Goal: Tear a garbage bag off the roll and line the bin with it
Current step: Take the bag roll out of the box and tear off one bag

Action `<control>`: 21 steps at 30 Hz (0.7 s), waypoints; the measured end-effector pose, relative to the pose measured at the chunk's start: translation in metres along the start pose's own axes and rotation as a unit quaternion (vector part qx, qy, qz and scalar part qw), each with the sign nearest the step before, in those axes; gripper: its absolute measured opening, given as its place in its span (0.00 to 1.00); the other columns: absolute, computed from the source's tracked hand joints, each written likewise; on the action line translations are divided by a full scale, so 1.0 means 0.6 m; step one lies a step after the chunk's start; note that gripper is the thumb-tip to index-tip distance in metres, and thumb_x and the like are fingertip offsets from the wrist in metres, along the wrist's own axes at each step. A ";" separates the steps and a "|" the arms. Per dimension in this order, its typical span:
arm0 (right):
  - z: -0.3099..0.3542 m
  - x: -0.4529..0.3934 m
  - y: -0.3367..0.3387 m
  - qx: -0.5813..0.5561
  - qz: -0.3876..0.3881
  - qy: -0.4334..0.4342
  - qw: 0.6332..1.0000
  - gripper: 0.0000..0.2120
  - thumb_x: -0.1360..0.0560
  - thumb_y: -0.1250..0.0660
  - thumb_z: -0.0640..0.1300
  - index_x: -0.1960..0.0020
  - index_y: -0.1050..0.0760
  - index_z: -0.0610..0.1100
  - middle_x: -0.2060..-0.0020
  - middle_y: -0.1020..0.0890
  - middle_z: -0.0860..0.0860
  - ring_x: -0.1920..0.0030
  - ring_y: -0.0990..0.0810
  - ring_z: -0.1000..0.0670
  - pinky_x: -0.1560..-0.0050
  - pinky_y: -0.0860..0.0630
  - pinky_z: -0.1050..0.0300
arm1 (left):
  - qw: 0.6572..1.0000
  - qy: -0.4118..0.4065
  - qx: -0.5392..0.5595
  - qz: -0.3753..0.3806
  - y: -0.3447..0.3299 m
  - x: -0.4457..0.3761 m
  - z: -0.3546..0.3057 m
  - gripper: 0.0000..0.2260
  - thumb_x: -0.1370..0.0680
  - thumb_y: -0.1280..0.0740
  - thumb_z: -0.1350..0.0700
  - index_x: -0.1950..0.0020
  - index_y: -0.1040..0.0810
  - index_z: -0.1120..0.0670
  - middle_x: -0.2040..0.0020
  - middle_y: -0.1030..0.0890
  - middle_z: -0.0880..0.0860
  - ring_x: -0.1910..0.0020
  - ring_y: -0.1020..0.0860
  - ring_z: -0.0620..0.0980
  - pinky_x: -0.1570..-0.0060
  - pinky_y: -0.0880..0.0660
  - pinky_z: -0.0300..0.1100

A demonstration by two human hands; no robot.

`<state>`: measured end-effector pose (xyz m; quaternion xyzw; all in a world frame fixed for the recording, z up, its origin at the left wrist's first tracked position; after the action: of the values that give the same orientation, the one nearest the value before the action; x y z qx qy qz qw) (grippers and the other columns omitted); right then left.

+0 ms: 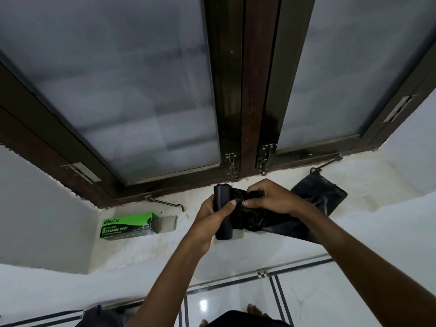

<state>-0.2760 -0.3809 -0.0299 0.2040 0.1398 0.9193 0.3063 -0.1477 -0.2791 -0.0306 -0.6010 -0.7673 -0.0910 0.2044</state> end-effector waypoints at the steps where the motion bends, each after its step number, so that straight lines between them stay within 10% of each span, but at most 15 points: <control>1: -0.005 -0.002 0.000 -0.003 -0.010 -0.008 1.000 0.07 0.25 0.27 0.41 0.59 0.19 0.38 0.66 0.19 0.48 0.63 0.21 0.53 0.57 0.27 0.55 | 1.000 0.000 -0.004 0.001 -0.002 0.000 0.001 0.10 0.21 0.31 0.55 0.40 0.21 0.50 0.46 0.15 0.51 0.45 0.18 0.47 0.47 0.22 0.40; 21: 0.007 -0.016 0.007 0.093 -0.074 -0.105 0.987 0.11 0.28 0.29 0.37 0.69 0.22 0.45 0.74 0.23 0.52 0.68 0.25 0.54 0.66 0.32 0.59 | 1.000 0.007 0.018 -0.005 -0.010 0.017 0.006 0.10 0.20 0.33 0.58 0.40 0.21 0.51 0.48 0.15 0.49 0.45 0.19 0.48 0.49 0.25 0.41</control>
<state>-0.2694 -0.3895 -0.0271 0.3158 0.2069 0.8504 0.3664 -0.1562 -0.2704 -0.0288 -0.5925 -0.7706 -0.0825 0.2198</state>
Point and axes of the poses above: each hand's wrist, its own x-axis away from the middle knuckle, its own y-axis out of the back of the hand, z = x × y, the point moved 7 cm from there along -x, towards the middle knuckle
